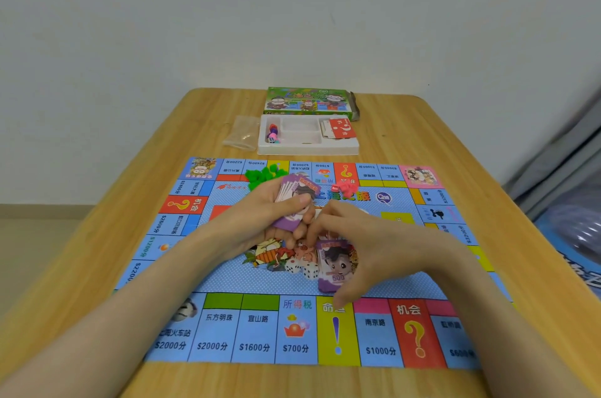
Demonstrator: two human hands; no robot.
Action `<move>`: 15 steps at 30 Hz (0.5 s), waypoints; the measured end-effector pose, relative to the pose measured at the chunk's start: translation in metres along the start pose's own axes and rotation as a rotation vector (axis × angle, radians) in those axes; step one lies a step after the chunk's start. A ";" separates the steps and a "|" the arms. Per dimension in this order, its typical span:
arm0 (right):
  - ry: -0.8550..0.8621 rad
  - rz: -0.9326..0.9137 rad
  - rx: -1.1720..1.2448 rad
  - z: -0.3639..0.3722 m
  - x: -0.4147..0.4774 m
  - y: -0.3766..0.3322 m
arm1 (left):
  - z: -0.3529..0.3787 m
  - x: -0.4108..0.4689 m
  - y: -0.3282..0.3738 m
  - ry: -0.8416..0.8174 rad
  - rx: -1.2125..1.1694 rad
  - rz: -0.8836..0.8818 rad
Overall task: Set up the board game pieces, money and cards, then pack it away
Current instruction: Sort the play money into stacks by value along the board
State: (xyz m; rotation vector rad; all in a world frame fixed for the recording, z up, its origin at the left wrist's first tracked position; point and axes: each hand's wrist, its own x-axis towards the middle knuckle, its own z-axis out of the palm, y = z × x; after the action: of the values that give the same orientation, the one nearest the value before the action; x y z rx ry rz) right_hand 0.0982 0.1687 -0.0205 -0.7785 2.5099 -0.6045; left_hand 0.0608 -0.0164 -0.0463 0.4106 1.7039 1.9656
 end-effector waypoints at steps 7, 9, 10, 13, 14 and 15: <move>0.010 -0.035 -0.072 0.003 0.003 0.000 | -0.001 0.000 -0.001 0.012 0.002 -0.005; 0.025 -0.038 -0.065 0.003 0.003 0.000 | -0.001 0.001 -0.001 0.018 0.000 -0.010; 0.030 -0.039 -0.063 0.003 0.003 0.000 | 0.000 0.001 -0.001 0.019 -0.003 -0.011; 0.043 -0.032 -0.029 0.002 0.002 0.000 | 0.000 0.001 -0.001 0.024 -0.003 -0.011; 0.064 -0.022 0.006 0.001 0.001 0.000 | 0.000 0.001 0.000 0.024 0.001 -0.008; 0.112 -0.013 0.053 0.000 0.002 0.001 | 0.000 0.000 0.000 0.019 0.006 -0.005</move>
State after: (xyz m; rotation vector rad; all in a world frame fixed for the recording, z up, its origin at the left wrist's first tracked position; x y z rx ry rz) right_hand 0.0967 0.1683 -0.0211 -0.7621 2.5802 -0.7350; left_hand 0.0607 -0.0160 -0.0466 0.3910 1.7210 1.9679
